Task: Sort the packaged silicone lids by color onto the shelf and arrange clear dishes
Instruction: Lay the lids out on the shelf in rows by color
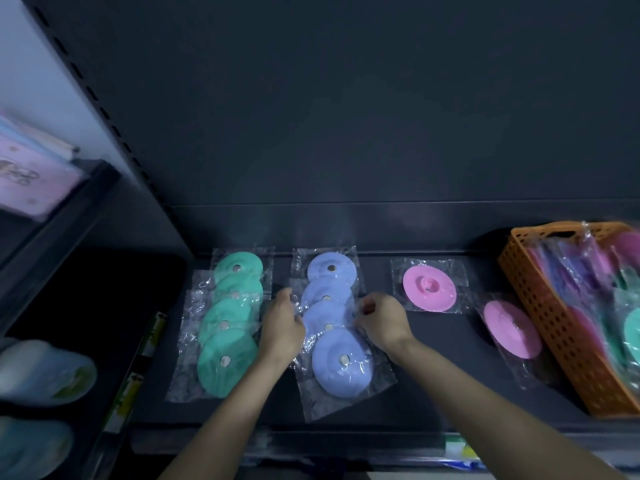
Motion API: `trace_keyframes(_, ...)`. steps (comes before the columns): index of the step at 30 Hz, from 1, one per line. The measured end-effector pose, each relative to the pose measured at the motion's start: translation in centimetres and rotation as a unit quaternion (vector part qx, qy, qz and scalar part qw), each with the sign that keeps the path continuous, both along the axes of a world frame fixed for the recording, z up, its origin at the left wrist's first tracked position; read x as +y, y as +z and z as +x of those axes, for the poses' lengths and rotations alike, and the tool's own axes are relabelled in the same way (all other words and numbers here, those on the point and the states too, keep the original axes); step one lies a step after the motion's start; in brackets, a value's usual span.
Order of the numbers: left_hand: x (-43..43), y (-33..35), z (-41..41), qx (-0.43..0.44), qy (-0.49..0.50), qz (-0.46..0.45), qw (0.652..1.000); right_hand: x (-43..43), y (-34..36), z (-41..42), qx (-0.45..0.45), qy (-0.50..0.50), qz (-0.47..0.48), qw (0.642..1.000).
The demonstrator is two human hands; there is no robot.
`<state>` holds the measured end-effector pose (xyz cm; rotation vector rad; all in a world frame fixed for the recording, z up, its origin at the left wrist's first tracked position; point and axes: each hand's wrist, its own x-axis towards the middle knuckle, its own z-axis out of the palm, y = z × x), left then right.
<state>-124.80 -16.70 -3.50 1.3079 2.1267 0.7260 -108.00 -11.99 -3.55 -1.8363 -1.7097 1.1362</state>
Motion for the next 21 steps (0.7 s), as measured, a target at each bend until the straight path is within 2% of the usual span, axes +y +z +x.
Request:
trace_keyframes(2, 0.3, 0.3, 0.0, 0.01, -0.008, 0.008, 1.0, 0.1, -0.1, 0.2, -0.006, -0.001, 0.005, 1.0)
trace_keyframes(5, 0.0, 0.6, -0.1, 0.079, -0.056, 0.025, 0.995, -0.2, -0.1, 1.0, -0.032, 0.012, 0.014, 0.999)
trace_keyframes(8, -1.2, 0.7, -0.1, 0.103, -0.16, 0.047, 0.981, -1.0, -0.3, 1.9, -0.058, 0.026, -0.001, 0.998)
trace_keyframes(11, -2.0, 0.3, -0.2, 0.114, -0.255, -0.001, 0.96, -1.7, -0.5, 2.3, -0.047, 0.005, -0.017, 0.999)
trace_keyframes(16, -1.8, 0.1, -0.3, 0.132, -0.274, -0.047, 0.952, -2.3, -1.0, 2.4, 0.008, -0.055, -0.015, 0.998)
trace_keyframes(21, -2.2, -0.5, -0.3, 0.189, -0.3, -0.078, 0.932, -2.8, -1.1, 1.7, 0.042, -0.04, -0.015, 0.998)
